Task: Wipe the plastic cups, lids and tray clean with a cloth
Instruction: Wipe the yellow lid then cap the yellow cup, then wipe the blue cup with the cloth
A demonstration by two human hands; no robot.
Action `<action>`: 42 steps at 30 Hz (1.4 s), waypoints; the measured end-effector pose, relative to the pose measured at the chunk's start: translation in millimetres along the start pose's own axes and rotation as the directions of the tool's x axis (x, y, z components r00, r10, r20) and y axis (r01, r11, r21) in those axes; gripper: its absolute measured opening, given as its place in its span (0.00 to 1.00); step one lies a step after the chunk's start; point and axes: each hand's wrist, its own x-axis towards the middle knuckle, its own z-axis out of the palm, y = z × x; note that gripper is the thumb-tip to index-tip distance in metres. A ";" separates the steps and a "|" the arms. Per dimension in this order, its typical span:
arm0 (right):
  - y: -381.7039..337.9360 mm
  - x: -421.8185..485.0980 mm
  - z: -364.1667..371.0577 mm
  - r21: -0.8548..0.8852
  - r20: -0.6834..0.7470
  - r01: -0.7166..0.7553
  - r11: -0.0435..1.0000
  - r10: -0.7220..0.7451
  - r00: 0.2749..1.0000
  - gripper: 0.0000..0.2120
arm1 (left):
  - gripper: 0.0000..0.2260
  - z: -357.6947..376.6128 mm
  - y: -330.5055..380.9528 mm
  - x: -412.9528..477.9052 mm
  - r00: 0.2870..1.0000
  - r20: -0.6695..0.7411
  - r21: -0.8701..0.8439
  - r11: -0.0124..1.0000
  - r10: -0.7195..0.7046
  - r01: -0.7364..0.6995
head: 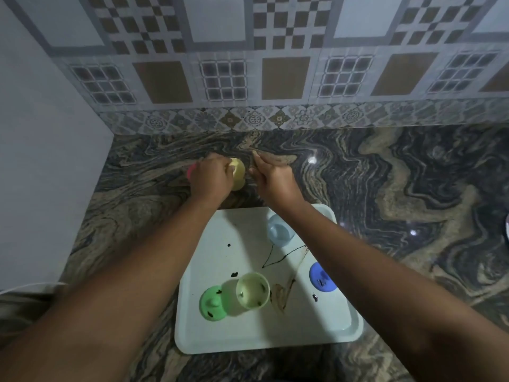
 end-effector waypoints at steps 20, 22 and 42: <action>-6.4 -6.6 -0.9 0.150 -0.138 -0.089 0.985 0.111 0.984 0.14 | 0.19 -5.0 15.8 0.6 0.977 0.206 0.260 0.966 -0.056 0.000; -8.2 -6.3 -4.8 0.164 -0.149 -0.092 0.982 0.117 0.982 0.14 | 0.23 -7.8 13.6 1.9 0.973 0.226 0.231 0.973 -0.056 0.002; -13.9 -121.2 -87.1 0.220 -0.201 -0.191 0.957 0.236 0.951 0.11 | 0.14 -19.7 58.8 -118.1 0.872 0.304 -0.174 0.923 0.383 -0.344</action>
